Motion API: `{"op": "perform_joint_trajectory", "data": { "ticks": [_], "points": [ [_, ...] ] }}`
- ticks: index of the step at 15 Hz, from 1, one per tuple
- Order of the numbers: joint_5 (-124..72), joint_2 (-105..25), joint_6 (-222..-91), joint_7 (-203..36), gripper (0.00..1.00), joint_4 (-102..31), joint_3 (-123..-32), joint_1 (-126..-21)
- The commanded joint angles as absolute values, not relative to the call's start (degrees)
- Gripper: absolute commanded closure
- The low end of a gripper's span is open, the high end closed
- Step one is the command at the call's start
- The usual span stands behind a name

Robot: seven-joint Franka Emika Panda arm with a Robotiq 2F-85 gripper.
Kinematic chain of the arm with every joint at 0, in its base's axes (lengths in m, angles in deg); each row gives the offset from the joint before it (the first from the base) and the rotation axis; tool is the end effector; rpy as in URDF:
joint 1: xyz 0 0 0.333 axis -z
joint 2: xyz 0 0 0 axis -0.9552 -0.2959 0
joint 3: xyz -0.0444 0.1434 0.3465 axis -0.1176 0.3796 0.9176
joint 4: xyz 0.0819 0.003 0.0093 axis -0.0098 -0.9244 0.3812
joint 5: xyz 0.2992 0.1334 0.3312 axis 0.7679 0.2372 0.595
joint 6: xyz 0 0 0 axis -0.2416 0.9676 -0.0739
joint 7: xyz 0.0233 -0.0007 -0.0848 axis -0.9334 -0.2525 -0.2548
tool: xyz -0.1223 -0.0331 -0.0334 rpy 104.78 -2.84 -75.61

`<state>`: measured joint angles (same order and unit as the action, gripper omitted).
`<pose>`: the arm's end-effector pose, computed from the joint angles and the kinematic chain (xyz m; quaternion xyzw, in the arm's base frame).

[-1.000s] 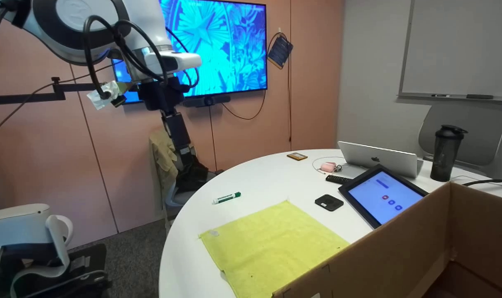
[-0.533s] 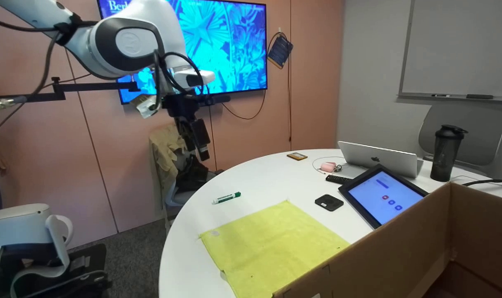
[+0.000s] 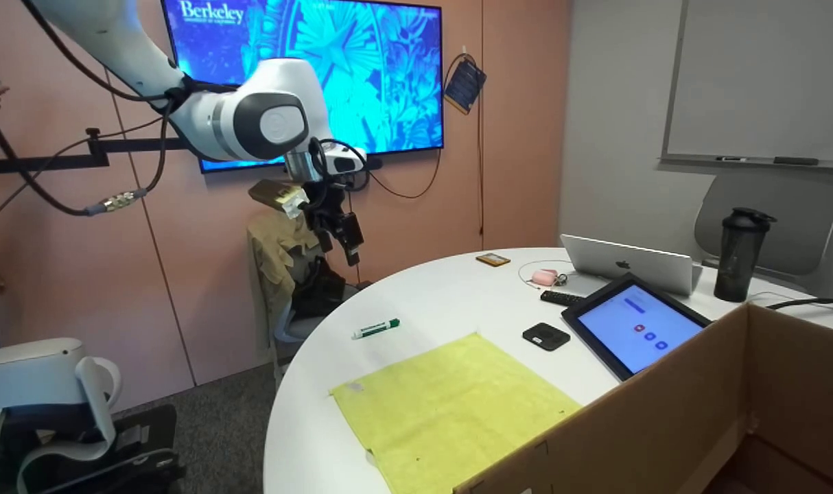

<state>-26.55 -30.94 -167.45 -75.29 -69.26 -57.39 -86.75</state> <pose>0.5480 0.3164 0.3327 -0.9804 -0.1658 -0.0999 0.0377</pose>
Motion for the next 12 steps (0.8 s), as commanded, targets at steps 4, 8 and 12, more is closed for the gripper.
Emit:
{"op": "perform_joint_trajectory", "data": {
  "ticks": [4,8,12],
  "points": [
    [-29.9,-40.0,-170.0,-68.9,0.0,-62.2,-58.3,-93.9],
    [-32.0,-46.7,-171.1,-64.1,0.0,-56.9,-59.8,-98.3],
    [-33.6,-54.8,-173.3,-59.2,0.0,-50.4,-63.8,-103.2]
  ]
}}
